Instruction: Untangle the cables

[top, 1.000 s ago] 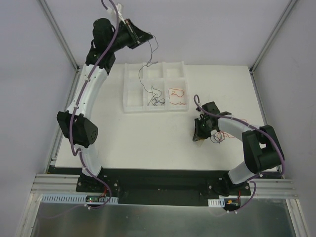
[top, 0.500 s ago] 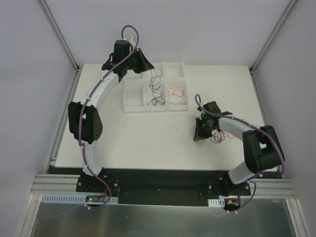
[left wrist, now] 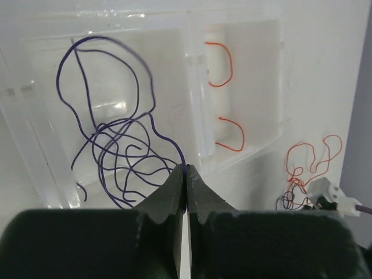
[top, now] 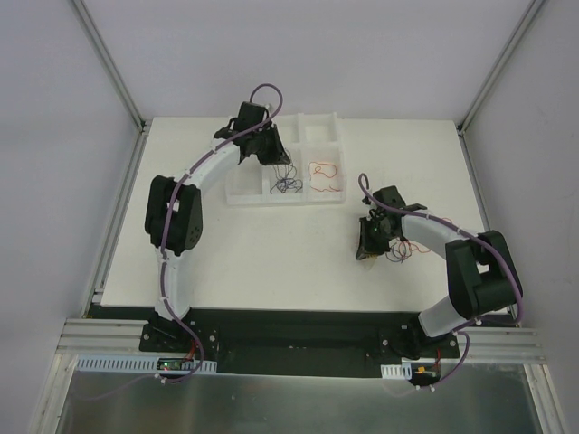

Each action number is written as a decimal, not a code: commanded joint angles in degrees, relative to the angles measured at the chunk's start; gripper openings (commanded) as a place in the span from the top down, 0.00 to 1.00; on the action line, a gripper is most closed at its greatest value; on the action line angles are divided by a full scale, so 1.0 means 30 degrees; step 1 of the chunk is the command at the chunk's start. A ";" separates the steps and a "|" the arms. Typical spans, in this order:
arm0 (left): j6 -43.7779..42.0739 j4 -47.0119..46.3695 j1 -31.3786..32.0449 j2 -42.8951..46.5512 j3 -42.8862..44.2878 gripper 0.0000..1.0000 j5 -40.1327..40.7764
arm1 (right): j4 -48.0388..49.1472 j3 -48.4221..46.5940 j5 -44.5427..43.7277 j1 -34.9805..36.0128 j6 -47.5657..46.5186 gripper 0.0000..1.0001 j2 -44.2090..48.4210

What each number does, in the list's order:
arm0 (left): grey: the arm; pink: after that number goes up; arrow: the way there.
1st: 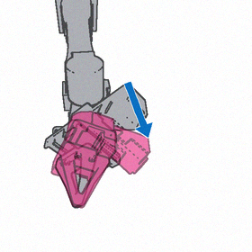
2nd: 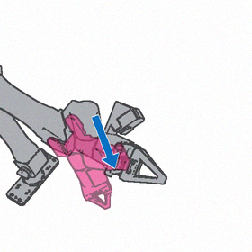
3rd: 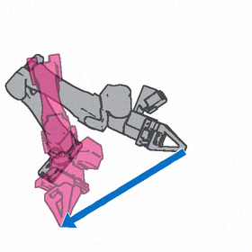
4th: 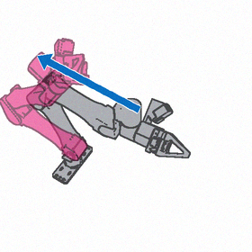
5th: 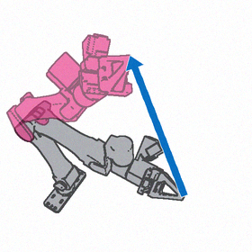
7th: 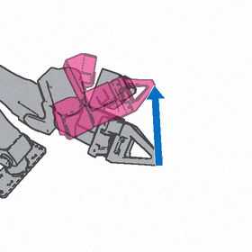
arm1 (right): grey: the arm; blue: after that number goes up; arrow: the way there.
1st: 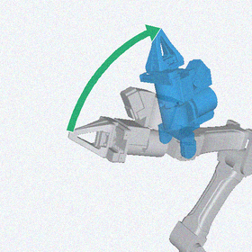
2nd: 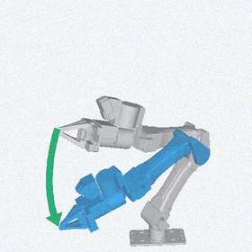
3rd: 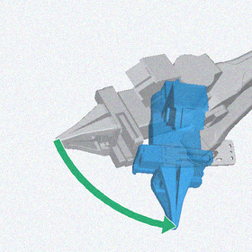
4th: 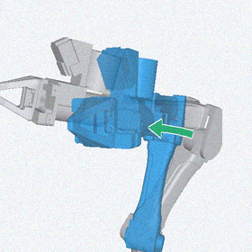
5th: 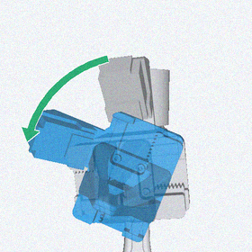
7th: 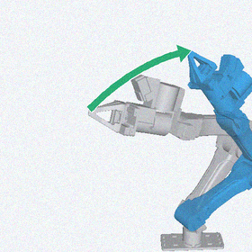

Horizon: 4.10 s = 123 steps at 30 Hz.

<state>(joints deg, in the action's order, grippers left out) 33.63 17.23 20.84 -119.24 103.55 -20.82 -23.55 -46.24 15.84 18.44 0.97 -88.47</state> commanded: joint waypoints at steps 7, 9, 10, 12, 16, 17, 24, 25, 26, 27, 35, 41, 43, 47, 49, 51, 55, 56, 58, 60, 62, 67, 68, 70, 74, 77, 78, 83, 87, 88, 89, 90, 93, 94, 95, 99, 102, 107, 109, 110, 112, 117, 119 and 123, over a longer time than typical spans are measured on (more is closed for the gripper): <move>-0.0925 0.1432 -0.0033 -0.2499 0.1254 1.00 0.1022 | -0.1700 -0.0847 -0.0152 -0.0110 -0.0207 0.89 0.1334; -0.1129 0.1783 -0.0033 -0.2150 0.1490 0.94 0.1080 | -0.1846 -0.0905 -0.0181 -0.0110 -0.0207 0.89 0.1480; -0.1218 0.1959 -0.0033 -0.1858 0.1432 0.83 0.1167 | -0.1847 -0.0906 -0.0210 -0.0110 -0.0207 0.89 0.1510; -0.1306 0.2281 -0.0062 -0.1126 0.1257 0.60 0.1198 | -0.1847 -0.0935 -0.0210 -0.0110 -0.0207 0.89 0.1452; -0.1189 0.2808 -0.0091 0.0426 0.0847 0.28 0.0438 | -0.1789 -0.1052 -0.0006 -0.0052 -0.0207 0.89 0.1363; -0.1102 0.2897 -0.0091 0.1010 0.0672 0.23 0.0175 | -0.1759 -0.1110 0.0053 0.0035 -0.0207 0.89 0.1364; -0.1277 0.3103 -0.0004 0.5140 -0.2078 0.15 -0.1789 | -0.1613 -0.1431 0.0142 0.1059 -0.0207 0.87 0.1451; -0.1335 0.3074 0.0025 0.5988 -0.2838 0.15 -0.1820 | -0.1613 -0.1578 0.0141 0.1294 -0.0149 0.87 0.1423; -0.1423 0.3103 0.0055 0.6722 -0.3571 0.16 -0.1936 | -0.1613 -0.1753 0.0141 0.1789 -0.0032 0.87 0.1422; -0.1540 0.3103 0.0084 0.7599 -0.4477 0.17 -0.2024 | -0.1555 -0.1958 0.0228 0.2229 0.0056 0.87 0.1393; -0.1397 0.3103 0.0668 1.4163 -1.2826 0.17 -0.2757 | 0.0288 -0.2284 0.2423 0.5485 0.0875 0.43 0.1832; -0.0281 0.3103 0.2132 1.6806 -1.6525 0.18 -0.3169 | 0.0850 -0.2165 0.2486 0.5311 0.1550 0.29 0.2886; -0.0252 0.3103 0.2631 1.6516 -1.6674 0.24 -0.3284 | 0.0470 -0.2166 0.2281 0.5106 0.1638 0.30 0.3033; -0.0427 0.3074 0.4064 1.4587 -1.5594 0.35 -0.3782 | -0.0264 -0.1144 0.2046 0.4433 0.2164 0.40 0.3501; -0.0836 0.3074 0.5001 1.3094 -1.4483 0.39 -0.3900 | -0.0265 -0.0323 0.2046 0.4081 0.2545 0.45 0.3997; -0.1363 0.3074 0.5969 1.1250 -1.3107 0.44 -0.4075 | -0.0294 0.0293 0.2017 0.3612 0.2605 0.51 0.4583; -0.3411 0.3044 0.7874 0.7646 -1.0060 0.53 -0.4048 | -0.0411 0.1348 0.2659 0.2237 0.2693 0.65 0.5347; -0.3880 0.3044 0.8080 0.6999 -0.9415 0.56 -0.3757 | -0.0411 0.1640 0.2777 0.2030 0.2838 0.68 0.5348; -0.4380 0.3015 0.8287 0.5768 -0.8563 0.60 -0.2966 | -0.0062 0.2052 0.3244 0.1824 0.2986 0.70 0.5319; -0.5083 0.3044 0.8462 0.5033 -0.8004 0.61 -0.2206 | 0.0203 0.2053 0.3364 0.1823 0.2695 0.70 0.5115; -0.5960 0.3073 0.8667 0.4797 -0.7943 0.53 -0.1560 | 0.0204 0.1762 0.2752 0.1852 0.2518 0.67 0.4618; -0.7633 0.3074 0.9136 0.4182 -0.7769 0.40 -0.2111 | -0.1580 -0.0082 0.0001 0.2815 0.2137 0.62 0.2304; -0.7693 0.3045 0.9282 0.4035 -0.7739 0.40 -0.2258 | -0.1699 -0.0317 -0.0643 0.3225 0.2282 0.62 0.1953; -0.7519 0.2986 0.9400 0.3801 -0.7709 0.41 -0.2114 | -0.1672 -0.0437 -0.2312 0.4047 0.2982 0.61 0.1716; -0.6991 0.2285 0.9400 0.4207 -0.8642 0.51 -0.1704 | -0.1086 -0.0377 -0.3900 0.4547 0.3485 0.61 0.1336; -0.6640 0.1611 0.9400 0.5290 -1.0047 0.50 -0.1791 | -0.0968 -0.0700 -0.4601 0.4810 0.3251 0.62 0.0547; -0.6581 0.1406 0.9372 0.5903 -1.0720 0.48 -0.1762 | -0.0939 -0.0788 -0.5011 0.4899 0.3221 0.62 0.0369; -0.5938 -0.0496 0.9168 0.9095 -1.4323 0.47 -0.1119 | -0.0295 -0.1051 -0.4665 0.5192 0.2986 0.68 -0.0626; -0.4591 -0.2372 0.8523 1.1179 -1.6962 0.41 -0.0795 | -0.0469 -0.1228 -0.5159 0.5865 0.3016 0.68 -0.1038; -0.4385 -0.2753 0.8377 1.1501 -1.7315 0.39 -0.0853 | -0.0673 -0.1257 -0.5886 0.5982 0.2987 0.69 -0.1097; -0.4122 -0.3046 0.8259 1.1592 -1.7579 0.37 -0.1027 | -0.0762 -0.1257 -0.6126 0.6070 0.2899 0.73 -0.1039; -0.3887 -0.3397 0.8171 1.1622 -1.7698 0.36 -0.1174 | -0.0821 -0.1199 -0.6302 0.6100 0.2840 0.80 -0.0894; -0.3359 -0.4102 0.8170 1.0572 -1.7175 0.37 -0.1555 | -0.0706 -0.0877 -0.6246 0.6043 0.2635 1.00 0.0100; -0.3299 -0.4336 0.8141 1.0074 -1.6882 0.41 -0.1789 | -0.0472 -0.0702 -0.5607 0.5984 0.2490 1.00 0.0597; -0.3270 -0.4658 0.8141 0.9692 -1.6676 0.46 -0.1907 | -0.0151 -0.0526 -0.4557 0.5838 0.2256 1.00 0.1008; -0.3037 -0.6504 0.7908 0.8402 -1.5944 0.55 -0.3046 | 0.0437 -0.0173 -0.0748 0.4931 0.2254 1.00 0.2824; -0.1811 -0.7495 0.7090 0.8252 -1.5619 0.57 -0.5294 | 0.0117 -0.0231 0.0927 0.4170 0.2196 1.00 0.4375; 0.0276 -1.0608 0.6266 1.0328 -1.7142 0.41 -0.6978 | -0.0966 -0.0845 0.3244 0.2879 0.2107 1.00 0.5932; -0.0074 -0.9793 0.6295 1.1033 -1.6852 0.32 -0.6714 | -0.1552 -0.1459 0.3596 0.2878 0.2078 1.00 0.6196; -0.0279 -0.8976 0.6295 1.1152 -1.6444 0.30 -0.6510 | -0.1699 -0.1665 0.3773 0.2878 0.2165 1.00 0.6343; -0.0573 -0.7626 0.6324 1.1124 -1.5536 0.29 -0.5808 | -0.1788 -0.2163 0.3862 0.2878 0.2428 1.00 0.6694; -0.1392 -0.5833 0.6792 1.0248 -1.3571 0.25 -0.5131 | -0.2168 -0.3247 0.3657 0.2878 0.2781 1.00 0.7252; -0.1715 -0.4695 0.7027 0.9662 -1.3131 0.26 -0.4840 | -0.2228 -0.3570 0.3716 0.2878 0.3043 1.00 0.7456; -0.1922 -0.3492 0.7057 0.8957 -1.2808 0.34 -0.3671 | -0.2343 -0.4419 0.3833 0.2878 0.3396 1.00 0.8305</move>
<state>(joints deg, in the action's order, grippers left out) 30.22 0.43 41.41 -90.15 63.48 -35.70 -29.17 -55.11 25.67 27.09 9.34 -67.02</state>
